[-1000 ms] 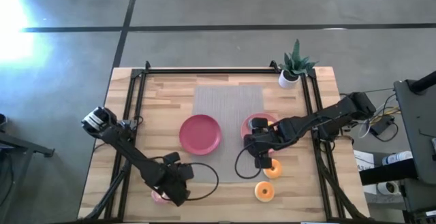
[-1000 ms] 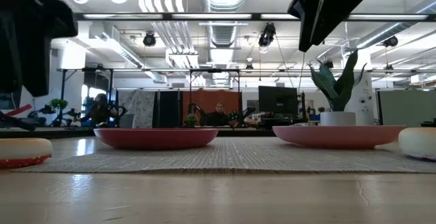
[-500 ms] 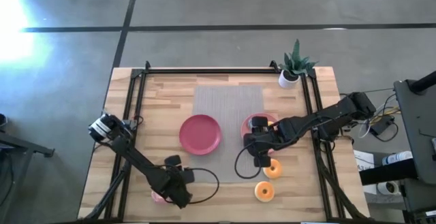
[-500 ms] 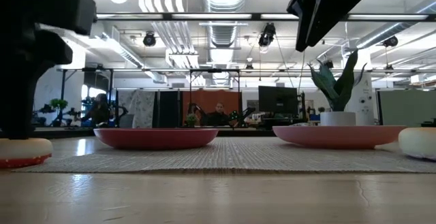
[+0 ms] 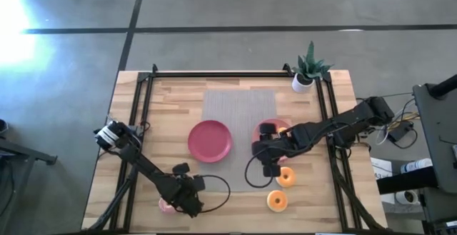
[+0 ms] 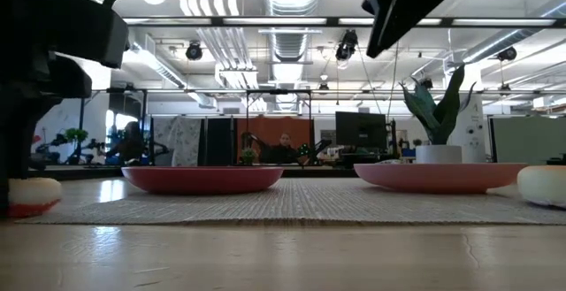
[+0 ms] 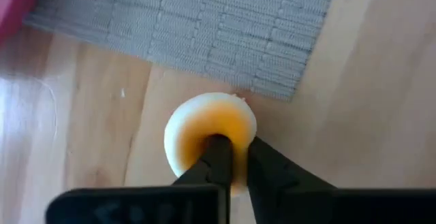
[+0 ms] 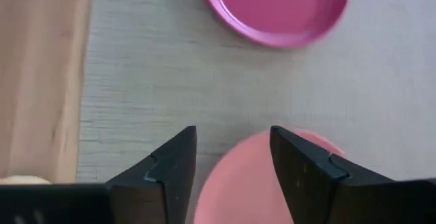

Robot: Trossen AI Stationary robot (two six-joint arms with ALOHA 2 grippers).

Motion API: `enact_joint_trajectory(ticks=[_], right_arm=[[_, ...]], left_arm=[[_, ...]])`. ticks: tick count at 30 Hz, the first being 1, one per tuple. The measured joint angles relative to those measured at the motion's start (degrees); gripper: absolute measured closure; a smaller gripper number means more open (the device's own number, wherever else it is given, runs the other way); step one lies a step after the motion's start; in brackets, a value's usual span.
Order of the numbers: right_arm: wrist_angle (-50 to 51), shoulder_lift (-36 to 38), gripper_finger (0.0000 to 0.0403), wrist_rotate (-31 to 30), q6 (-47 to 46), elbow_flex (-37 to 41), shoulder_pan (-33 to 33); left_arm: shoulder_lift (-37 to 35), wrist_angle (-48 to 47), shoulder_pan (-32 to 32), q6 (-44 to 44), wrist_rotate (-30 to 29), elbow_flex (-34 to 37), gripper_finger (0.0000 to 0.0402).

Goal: Pick & Place donuts
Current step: Put the small pink donut on the light pink plate

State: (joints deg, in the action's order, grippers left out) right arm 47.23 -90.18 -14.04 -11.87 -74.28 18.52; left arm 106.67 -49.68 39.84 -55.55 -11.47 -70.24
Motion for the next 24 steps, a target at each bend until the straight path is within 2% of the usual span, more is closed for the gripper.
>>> enact_joint_trajectory(ticks=[6, 9, 11, 14, 17, 19, 24], right_arm=[[-6.7, 0.5, 0.0236, 0.9, 13.2, 0.0, 1.9], [-11.0, 0.5, 0.0238, 2.7, 18.0, 0.0, 2.3], [-15.4, 0.5, 0.0238, 4.8, 19.5, 0.0, 2.3], [-22.8, 0.5, 0.0238, 6.9, 21.5, 0.0, 2.2], [-27.3, 0.7, 0.0238, 7.2, 24.4, -0.5, 2.2], [-27.1, 0.7, 0.0238, 7.2, 26.0, -1.3, 2.2], [-24.4, 0.7, 0.0238, 6.7, 25.3, -2.7, 2.2]], left_arm=[[-9.6, 0.2, -1.6, 1.7, 2.0, -5.4, 0.0400], [-15.1, 1.3, -3.4, 1.9, -1.9, -7.3, 0.0401], [-18.7, 6.0, -5.1, 3.6, -6.5, -7.5, 0.0401], [-22.3, 17.7, -8.6, 7.8, -8.1, -5.5, 0.0401], [-23.2, 30.2, -12.0, 12.9, -6.5, -3.3, 0.0401], [-23.2, 35.2, -14.0, 15.4, -3.8, -2.9, 0.0401], [-22.5, 35.5, -15.8, 15.9, 2.7, -2.4, 0.0401]])
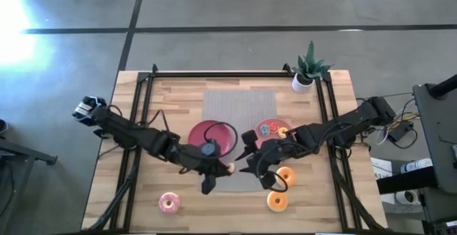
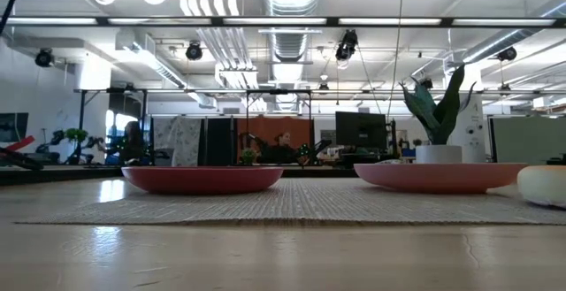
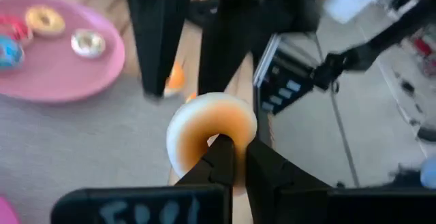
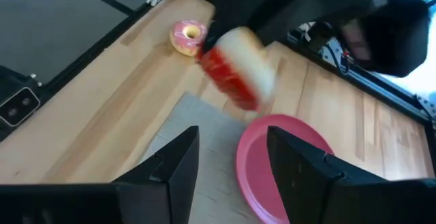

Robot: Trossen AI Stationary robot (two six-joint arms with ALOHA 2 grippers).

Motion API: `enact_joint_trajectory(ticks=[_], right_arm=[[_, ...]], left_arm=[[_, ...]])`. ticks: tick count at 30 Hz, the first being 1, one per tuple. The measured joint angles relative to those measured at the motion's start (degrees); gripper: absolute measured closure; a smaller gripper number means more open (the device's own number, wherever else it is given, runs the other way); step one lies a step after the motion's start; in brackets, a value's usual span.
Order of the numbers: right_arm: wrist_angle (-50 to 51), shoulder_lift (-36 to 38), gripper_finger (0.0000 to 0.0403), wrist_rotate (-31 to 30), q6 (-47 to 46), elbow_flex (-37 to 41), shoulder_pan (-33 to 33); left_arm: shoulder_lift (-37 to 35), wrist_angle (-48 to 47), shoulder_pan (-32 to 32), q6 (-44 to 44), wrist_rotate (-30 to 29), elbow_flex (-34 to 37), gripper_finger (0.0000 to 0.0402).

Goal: Pick & Place donuts
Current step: Put the small pink donut on the light pink plate

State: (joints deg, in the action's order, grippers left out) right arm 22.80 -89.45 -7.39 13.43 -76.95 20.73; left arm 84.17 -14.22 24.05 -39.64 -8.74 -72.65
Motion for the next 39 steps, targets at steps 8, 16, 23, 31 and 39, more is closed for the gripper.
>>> enact_joint_trajectory(ticks=[8, 16, 23, 31, 39], right_arm=[[2.3, 0.1, 0.0238, -0.1, -0.1, -0.5, 0.1], [1.3, 0.1, 0.0238, 0.3, 6.6, -0.5, 1.0], [1.0, 0.1, 0.0238, -0.3, 7.6, -0.5, 1.0], [4.3, 0.1, 0.0238, -4.5, 7.9, -0.4, 0.9], [3.1, 0.1, 0.0238, -3.2, 9.9, -0.3, 1.2]], left_arm=[[1.7, 0.6, -0.1, -1.8, 1.8, 0.7, 0.0401], [1.9, 2.2, -3.2, 0.9, 2.0, 0.7, 0.0401], [1.9, 3.5, -5.3, 1.1, 6.5, 0.8, 0.0401], [2.8, 3.2, -5.6, -1.1, 10.6, 0.8, 0.0401], [4.2, 4.6, -7.6, -1.1, 12.4, 0.8, 0.0401]])
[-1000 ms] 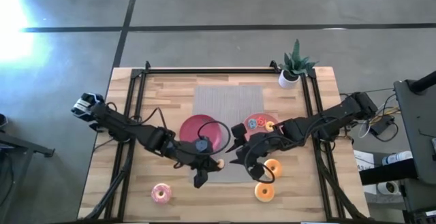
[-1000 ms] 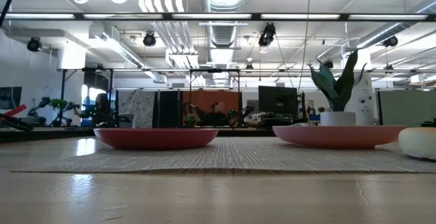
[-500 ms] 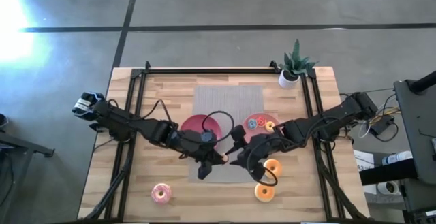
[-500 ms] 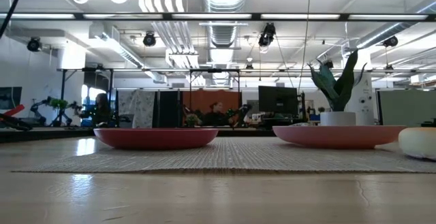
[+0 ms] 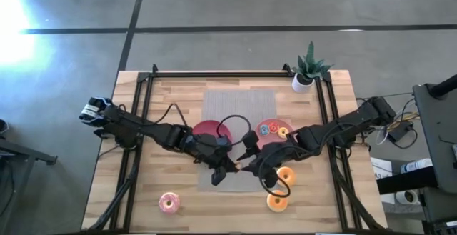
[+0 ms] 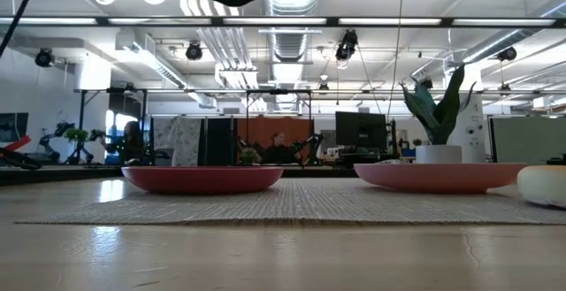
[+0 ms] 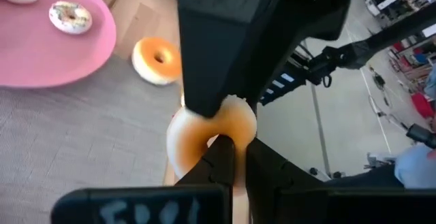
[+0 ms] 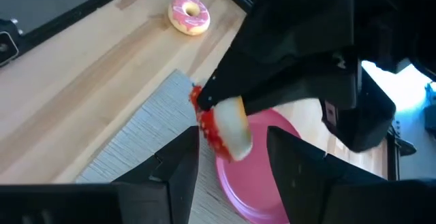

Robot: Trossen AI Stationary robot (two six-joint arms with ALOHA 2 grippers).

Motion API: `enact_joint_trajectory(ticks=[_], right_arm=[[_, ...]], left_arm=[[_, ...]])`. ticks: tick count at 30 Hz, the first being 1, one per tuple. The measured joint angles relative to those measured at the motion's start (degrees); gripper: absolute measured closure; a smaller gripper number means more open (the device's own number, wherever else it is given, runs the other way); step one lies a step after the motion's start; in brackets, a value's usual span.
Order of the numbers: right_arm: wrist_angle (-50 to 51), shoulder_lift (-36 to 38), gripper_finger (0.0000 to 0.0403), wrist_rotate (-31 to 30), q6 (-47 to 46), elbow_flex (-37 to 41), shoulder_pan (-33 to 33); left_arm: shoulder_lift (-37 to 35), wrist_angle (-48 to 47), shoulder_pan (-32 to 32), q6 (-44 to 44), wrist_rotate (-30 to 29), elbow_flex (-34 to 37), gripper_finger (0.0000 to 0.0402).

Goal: Pick & Place donuts
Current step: Put the small pink donut on the light pink plate

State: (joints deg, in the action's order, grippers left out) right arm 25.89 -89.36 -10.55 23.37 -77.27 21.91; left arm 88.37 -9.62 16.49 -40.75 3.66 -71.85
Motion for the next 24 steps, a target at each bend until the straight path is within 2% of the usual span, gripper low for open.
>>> enact_joint_trajectory(ticks=[12, 18, 24], right_arm=[[0.8, 0.0, 0.0250, 0.5, -2.1, 0.2, -0.2], [1.3, 0.0, 0.0317, 0.8, -4.2, 0.5, -0.8], [4.6, 0.0, 0.0384, 0.3, -8.1, 0.6, -1.0]], left_arm=[[0.2, 1.9, -1.8, 0.2, 1.4, 0.0, 0.0401], [0.9, 2.3, -1.8, -1.5, 1.2, 0.0, 0.0389], [0.8, 1.1, -1.8, -2.0, -2.5, 0.0, 0.0315]])
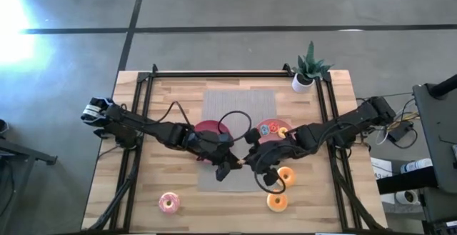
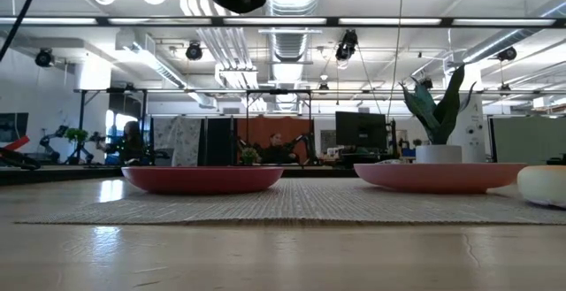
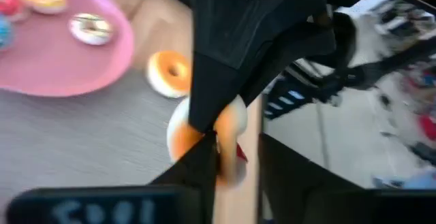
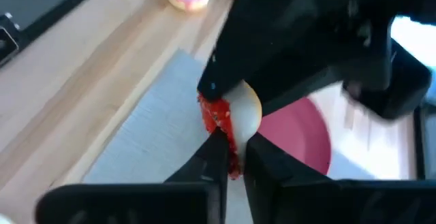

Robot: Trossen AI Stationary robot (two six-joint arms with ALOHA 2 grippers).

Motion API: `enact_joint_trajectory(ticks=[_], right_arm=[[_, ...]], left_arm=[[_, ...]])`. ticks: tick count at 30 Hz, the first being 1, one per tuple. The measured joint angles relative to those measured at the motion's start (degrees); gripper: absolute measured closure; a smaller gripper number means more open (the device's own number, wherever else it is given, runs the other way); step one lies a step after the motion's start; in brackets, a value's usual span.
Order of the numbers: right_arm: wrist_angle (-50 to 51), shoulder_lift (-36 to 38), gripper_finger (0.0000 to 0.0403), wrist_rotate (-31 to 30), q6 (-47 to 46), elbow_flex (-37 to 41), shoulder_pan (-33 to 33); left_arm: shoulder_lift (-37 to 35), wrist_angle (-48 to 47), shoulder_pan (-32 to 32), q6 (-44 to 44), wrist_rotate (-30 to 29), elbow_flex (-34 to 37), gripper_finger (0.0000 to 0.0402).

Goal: Pick & Place donuts
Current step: Put the small pink donut on the light pink plate

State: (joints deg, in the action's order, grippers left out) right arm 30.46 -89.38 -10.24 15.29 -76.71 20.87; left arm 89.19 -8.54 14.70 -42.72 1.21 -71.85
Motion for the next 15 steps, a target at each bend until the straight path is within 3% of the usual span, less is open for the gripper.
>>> enact_joint_trajectory(ticks=[5, 9, 15], right_arm=[[8.4, 0.0, 0.0387, 0.5, -8.8, 0.3, -0.9], [16.6, 0.0, 0.0388, 1.2, -17.8, 2.1, -4.3], [17.5, 0.0, 0.0389, 14.7, -26.1, 11.9, -14.3]], left_arm=[[-1.1, -8.2, -0.1, -0.9, -4.5, 0.0, 0.0262], [-2.1, -16.4, 0.4, -2.4, -7.6, 0.0, 0.0248], [-3.8, -20.0, 2.9, -3.7, -10.9, 0.0, 0.0248]])
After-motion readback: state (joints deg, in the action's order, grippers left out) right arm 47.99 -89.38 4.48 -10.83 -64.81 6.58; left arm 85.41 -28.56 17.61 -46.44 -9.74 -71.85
